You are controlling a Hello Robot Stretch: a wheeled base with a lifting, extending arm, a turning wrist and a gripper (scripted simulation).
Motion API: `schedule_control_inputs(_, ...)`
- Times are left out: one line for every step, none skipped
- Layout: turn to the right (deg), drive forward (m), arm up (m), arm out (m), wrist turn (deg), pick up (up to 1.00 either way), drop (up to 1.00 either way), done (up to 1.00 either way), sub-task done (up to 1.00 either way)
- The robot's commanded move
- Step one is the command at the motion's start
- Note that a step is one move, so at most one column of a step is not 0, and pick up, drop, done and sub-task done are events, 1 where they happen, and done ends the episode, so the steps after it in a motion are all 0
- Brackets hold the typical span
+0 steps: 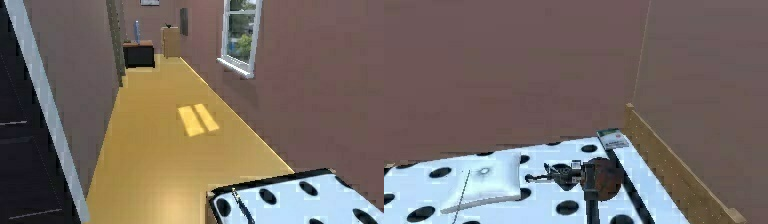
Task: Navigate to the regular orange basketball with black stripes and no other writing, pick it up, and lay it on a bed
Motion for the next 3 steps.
schedule_control_inputs(0.0,0.00,0.10,0.00,0.0,0.00,0.00,0.00,0.00)
schedule_control_inputs(0.0,0.00,0.00,-0.08,0.0,0.00,0.00,0.00,0.00)
schedule_control_inputs(0.0,0.00,0.00,0.00,0.0,0.00,0.00,1.00,0.00)
